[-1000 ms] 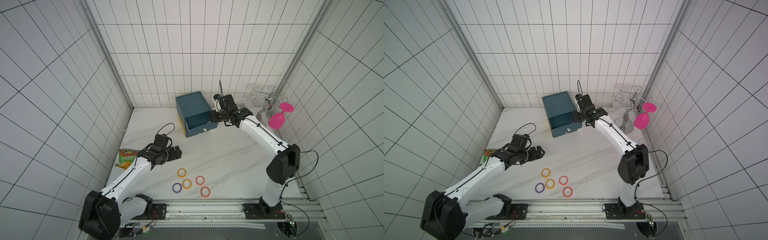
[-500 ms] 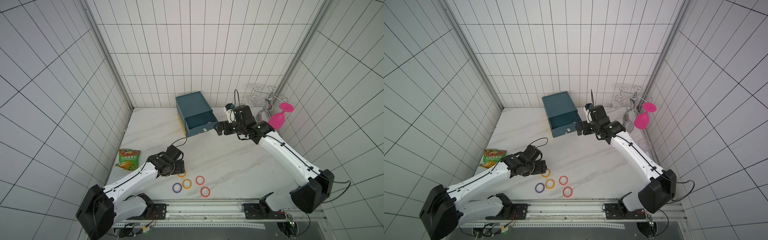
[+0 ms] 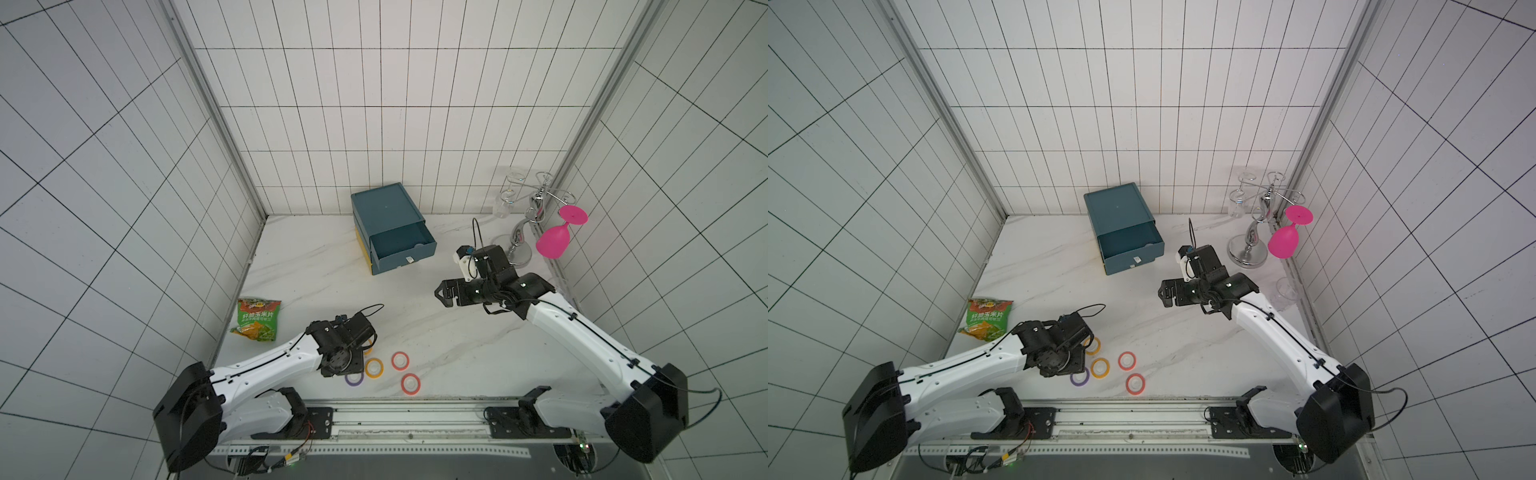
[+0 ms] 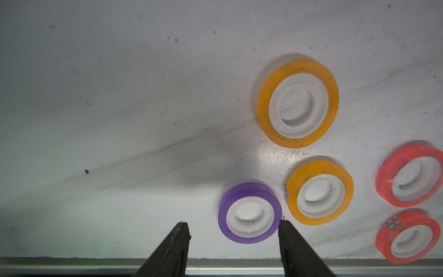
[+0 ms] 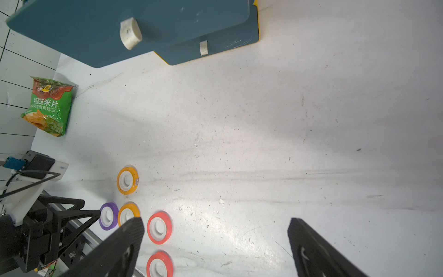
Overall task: Place the transparent tape into the drawer according to color
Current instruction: Pick up the tape at the center of the board.
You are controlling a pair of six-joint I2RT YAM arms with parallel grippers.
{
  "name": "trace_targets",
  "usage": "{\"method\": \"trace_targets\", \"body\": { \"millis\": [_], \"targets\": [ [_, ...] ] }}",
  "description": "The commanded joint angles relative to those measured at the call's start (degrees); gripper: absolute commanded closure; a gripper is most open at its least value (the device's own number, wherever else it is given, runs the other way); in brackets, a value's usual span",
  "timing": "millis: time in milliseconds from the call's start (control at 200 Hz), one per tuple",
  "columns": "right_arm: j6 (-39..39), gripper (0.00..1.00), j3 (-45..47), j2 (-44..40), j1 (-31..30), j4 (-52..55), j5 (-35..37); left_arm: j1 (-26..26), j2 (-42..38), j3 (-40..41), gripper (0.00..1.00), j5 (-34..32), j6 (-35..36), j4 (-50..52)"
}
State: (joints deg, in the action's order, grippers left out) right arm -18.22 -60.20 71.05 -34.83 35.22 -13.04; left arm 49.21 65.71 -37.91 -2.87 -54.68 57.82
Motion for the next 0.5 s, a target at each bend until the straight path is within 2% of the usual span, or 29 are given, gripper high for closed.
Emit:
{"method": "trace_targets", "body": {
  "millis": [0,185,495],
  "targets": [
    [-0.85,0.01,1.57,-1.83,0.38,-0.42,-1.55,0.28,0.72,0.05,0.42,-1.34,-2.62,1.74],
    [-0.77,0.01,1.76,-2.15,0.55,-0.51,-1.80,0.27,4.66,0.01,0.48,0.36,-2.63,-0.72],
    [-0.55,0.01,2.20,-2.63,1.28,-0.42,-2.25,0.27,6.09,2.28,0.51,3.31,-2.63,-2.73]
  ]
}}
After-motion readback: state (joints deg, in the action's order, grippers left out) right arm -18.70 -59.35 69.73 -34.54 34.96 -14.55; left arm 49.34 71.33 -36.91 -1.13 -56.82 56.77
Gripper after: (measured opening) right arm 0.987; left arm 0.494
